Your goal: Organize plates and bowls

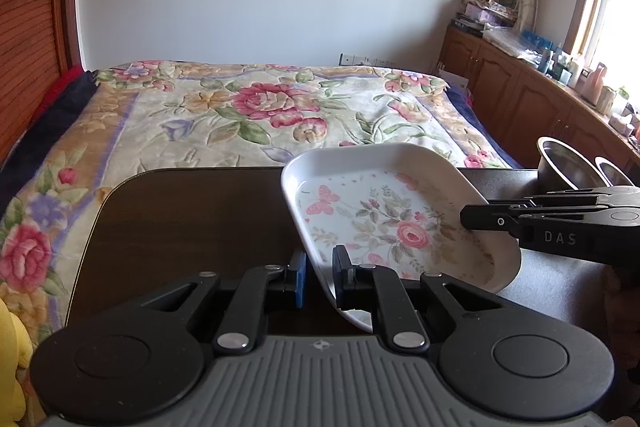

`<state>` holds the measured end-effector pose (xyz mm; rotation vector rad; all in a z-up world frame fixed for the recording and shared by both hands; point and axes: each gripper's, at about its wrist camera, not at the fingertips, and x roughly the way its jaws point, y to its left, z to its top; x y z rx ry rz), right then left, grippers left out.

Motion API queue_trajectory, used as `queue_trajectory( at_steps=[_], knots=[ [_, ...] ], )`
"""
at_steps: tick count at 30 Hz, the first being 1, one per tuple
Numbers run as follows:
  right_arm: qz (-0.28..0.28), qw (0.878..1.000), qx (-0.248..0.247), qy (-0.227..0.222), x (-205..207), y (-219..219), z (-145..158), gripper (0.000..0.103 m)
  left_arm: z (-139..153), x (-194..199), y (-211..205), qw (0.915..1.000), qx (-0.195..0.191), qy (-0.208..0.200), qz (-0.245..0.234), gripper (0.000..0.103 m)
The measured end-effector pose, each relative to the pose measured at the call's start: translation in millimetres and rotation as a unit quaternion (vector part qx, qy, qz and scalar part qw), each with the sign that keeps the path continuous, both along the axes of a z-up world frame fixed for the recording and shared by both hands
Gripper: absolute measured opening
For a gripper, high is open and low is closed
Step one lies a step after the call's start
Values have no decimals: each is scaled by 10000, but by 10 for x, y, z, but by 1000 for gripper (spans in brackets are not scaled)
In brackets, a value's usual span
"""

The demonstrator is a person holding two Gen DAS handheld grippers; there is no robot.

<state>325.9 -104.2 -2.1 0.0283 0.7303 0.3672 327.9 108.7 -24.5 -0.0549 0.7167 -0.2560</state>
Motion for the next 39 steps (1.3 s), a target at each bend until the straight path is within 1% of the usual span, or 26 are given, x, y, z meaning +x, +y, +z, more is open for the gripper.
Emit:
queue_trajectory(
  at_steps=[6, 10, 19, 28, 39],
  knots=[
    [80, 9999, 111, 52, -95, -3, 7, 12, 14, -87, 34, 10000, 11, 53, 40, 14],
    [121, 9998, 163, 27, -171, -24, 46, 12, 52, -231, 11, 9999, 110, 9, -18, 15],
    [218, 9995, 236, 5, -293, -70, 74, 12, 116, -427, 10, 9999, 150, -16, 26, 15],
    [305, 9991, 253, -154, -478, -152, 197, 12, 267, -649, -30, 9997, 196, -153, 24, 15],
    [401, 9980, 320, -376, -759, -320, 327, 12, 427, -967, -110, 9993, 127, -361, 0, 15]
  ],
)
